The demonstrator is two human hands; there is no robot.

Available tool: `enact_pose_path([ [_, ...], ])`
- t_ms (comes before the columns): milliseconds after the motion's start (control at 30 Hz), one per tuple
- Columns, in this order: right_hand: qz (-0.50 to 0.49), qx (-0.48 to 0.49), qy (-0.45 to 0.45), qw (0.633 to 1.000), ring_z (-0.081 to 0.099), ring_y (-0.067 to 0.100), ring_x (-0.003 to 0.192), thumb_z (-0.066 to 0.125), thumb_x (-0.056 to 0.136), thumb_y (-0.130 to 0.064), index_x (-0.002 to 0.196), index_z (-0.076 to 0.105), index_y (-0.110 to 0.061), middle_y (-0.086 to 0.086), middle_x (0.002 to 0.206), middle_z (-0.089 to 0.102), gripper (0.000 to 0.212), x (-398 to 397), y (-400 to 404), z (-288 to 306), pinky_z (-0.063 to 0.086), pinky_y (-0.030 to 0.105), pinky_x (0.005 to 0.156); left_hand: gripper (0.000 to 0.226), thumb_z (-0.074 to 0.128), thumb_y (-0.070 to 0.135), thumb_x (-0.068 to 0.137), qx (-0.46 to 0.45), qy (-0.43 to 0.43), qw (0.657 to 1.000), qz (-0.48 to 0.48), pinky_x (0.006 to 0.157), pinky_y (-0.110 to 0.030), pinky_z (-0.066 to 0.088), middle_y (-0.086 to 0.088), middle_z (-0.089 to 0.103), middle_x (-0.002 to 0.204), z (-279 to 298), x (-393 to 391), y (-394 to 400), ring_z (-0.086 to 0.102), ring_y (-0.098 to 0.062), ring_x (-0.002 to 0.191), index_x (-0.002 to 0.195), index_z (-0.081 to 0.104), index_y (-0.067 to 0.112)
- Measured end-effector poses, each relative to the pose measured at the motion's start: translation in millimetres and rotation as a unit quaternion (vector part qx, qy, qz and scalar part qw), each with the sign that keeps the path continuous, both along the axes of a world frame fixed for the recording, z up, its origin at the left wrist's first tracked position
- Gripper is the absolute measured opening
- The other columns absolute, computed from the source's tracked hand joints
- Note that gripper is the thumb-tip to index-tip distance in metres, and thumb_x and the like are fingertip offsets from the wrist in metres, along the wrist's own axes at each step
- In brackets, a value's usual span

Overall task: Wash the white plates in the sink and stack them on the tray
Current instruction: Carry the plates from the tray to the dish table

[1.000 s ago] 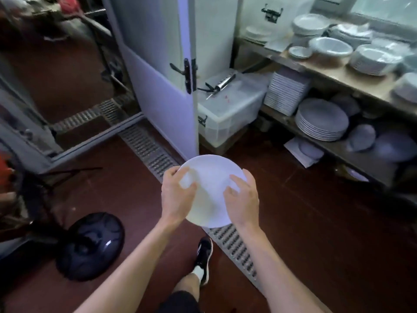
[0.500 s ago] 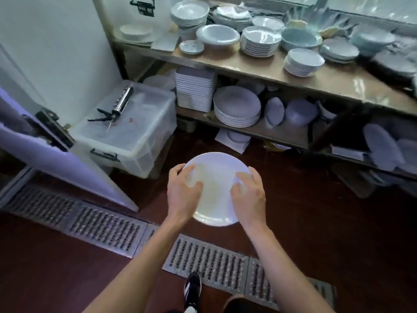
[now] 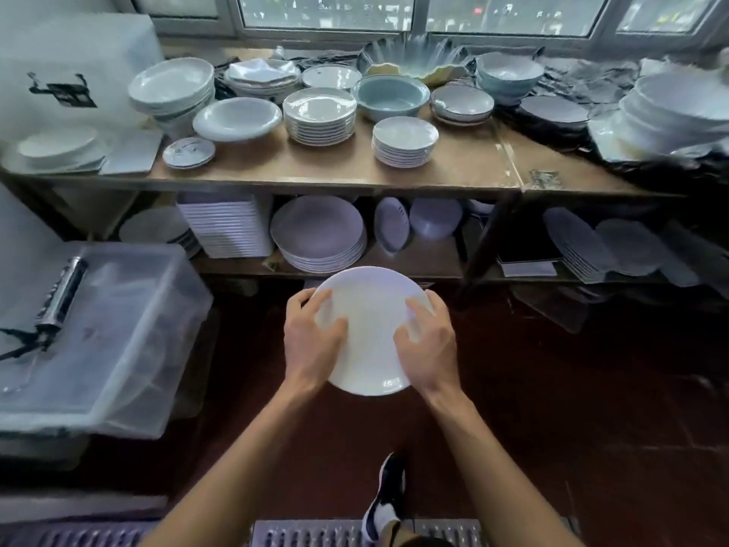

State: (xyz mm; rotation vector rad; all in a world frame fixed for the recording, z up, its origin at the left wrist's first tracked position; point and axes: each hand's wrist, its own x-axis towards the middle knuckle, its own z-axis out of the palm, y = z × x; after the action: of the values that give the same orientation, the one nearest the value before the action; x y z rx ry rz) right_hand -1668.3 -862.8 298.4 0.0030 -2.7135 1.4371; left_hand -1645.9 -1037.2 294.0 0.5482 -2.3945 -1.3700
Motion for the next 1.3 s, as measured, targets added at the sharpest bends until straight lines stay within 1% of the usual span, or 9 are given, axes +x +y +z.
enact_pose_path([
  [67, 0.018, 0.008, 0.002, 1.000, 0.048, 0.031, 0.133, 0.064, 0.080, -0.006, 0.127, 0.064, -0.010, 0.012, 0.151, 0.043, 0.048, -37, 14, 4, 0.040, 0.042, 0.112, 0.050, 0.076, 0.010, 0.078, 0.000, 0.010, 1.000, 0.005, 0.085, 0.009, 0.022, 0.009, 0.047, 0.124, 4, -36, 13, 0.042, 0.007, 0.105, 0.127, 0.068, 0.016],
  [200, 0.040, 0.017, 0.012, 0.999, 0.044, 0.028, 0.138, 0.065, 0.083, -0.010, 0.129, 0.065, -0.015, 0.012, 0.154, 0.040, 0.046, -106, 36, 12, 0.037, 0.035, 0.115, 0.051, 0.077, 0.008, 0.078, 0.004, 0.010, 1.000, 0.015, 0.086, 0.010, 0.021, 0.007, 0.047, 0.125, 13, -101, 29, 0.044, 0.003, 0.107, 0.128, 0.068, 0.013],
  [467, 0.026, -0.003, 0.029, 0.999, 0.040, 0.022, 0.142, 0.065, 0.085, -0.008, 0.125, 0.068, -0.020, 0.013, 0.155, 0.039, 0.042, -202, 53, 15, 0.021, 0.007, 0.109, 0.046, 0.079, 0.013, 0.077, 0.009, 0.005, 1.000, 0.023, 0.082, 0.010, 0.022, 0.010, 0.050, 0.121, 17, -202, 47, 0.045, 0.003, 0.106, 0.122, 0.071, 0.016],
  [633, 0.033, -0.004, 0.032, 0.999, 0.040, 0.023, 0.142, 0.065, 0.086, -0.007, 0.127, 0.066, -0.019, 0.011, 0.154, 0.039, 0.043, -267, 48, 11, 0.029, 0.023, 0.116, 0.046, 0.078, 0.013, 0.077, 0.028, 0.006, 0.999, 0.024, 0.081, 0.009, 0.025, 0.010, 0.052, 0.120, 10, -266, 43, 0.047, 0.004, 0.104, 0.121, 0.071, 0.018],
  [867, 0.033, 0.015, 0.028, 0.999, 0.038, 0.025, 0.142, 0.065, 0.086, -0.007, 0.126, 0.066, -0.022, 0.010, 0.155, 0.038, 0.043, -382, 17, 9, 0.032, 0.033, 0.117, 0.048, 0.077, 0.010, 0.077, 0.080, 0.006, 0.996, 0.034, 0.080, 0.009, 0.028, 0.012, 0.051, 0.121, 0, -381, 16, 0.049, 0.019, 0.099, 0.124, 0.069, 0.019],
  [1000, 0.001, 0.027, 0.028, 0.999, 0.043, 0.022, 0.139, 0.064, 0.085, -0.006, 0.124, 0.067, -0.021, 0.007, 0.154, 0.041, 0.042, -449, 1, 12, 0.035, 0.028, 0.114, 0.049, 0.074, 0.011, 0.078, 0.106, -0.005, 0.994, 0.023, 0.081, 0.007, 0.031, 0.010, 0.051, 0.126, 1, -449, 2, 0.049, 0.001, 0.110, 0.125, 0.069, 0.019],
  [1133, -0.037, 0.015, 0.032, 0.999, 0.041, 0.018, 0.139, 0.062, 0.085, -0.006, 0.122, 0.067, -0.022, 0.002, 0.153, 0.042, 0.040, -502, -14, 15, 0.035, 0.021, 0.108, 0.047, 0.073, 0.012, 0.078, 0.108, -0.010, 0.994, 0.009, 0.081, 0.005, 0.031, 0.009, 0.053, 0.128, 1, -509, -11, 0.049, -0.001, 0.114, 0.124, 0.070, 0.020],
  [1200, -0.049, 0.010, 0.044, 0.998, 0.044, 0.019, 0.136, 0.061, 0.084, -0.005, 0.119, 0.068, -0.020, 0.001, 0.148, 0.046, 0.039, -523, -18, 15, 0.041, 0.029, 0.109, 0.044, 0.074, 0.013, 0.078, 0.109, -0.010, 0.994, 0.013, 0.081, 0.005, 0.031, 0.010, 0.054, 0.126, 4, -535, -14, 0.050, 0.000, 0.112, 0.121, 0.072, 0.021],
  [1300, -0.064, 0.006, 0.054, 0.996, 0.047, 0.023, 0.133, 0.061, 0.083, -0.003, 0.115, 0.070, -0.017, 0.004, 0.143, 0.050, 0.037, -561, -18, 10, 0.044, 0.041, 0.108, 0.041, 0.076, 0.014, 0.077, 0.111, -0.015, 0.994, 0.021, 0.096, -0.014, 0.036, 0.011, 0.055, 0.124, 3, -574, -15, 0.052, -0.003, 0.114, 0.117, 0.074, 0.023],
])
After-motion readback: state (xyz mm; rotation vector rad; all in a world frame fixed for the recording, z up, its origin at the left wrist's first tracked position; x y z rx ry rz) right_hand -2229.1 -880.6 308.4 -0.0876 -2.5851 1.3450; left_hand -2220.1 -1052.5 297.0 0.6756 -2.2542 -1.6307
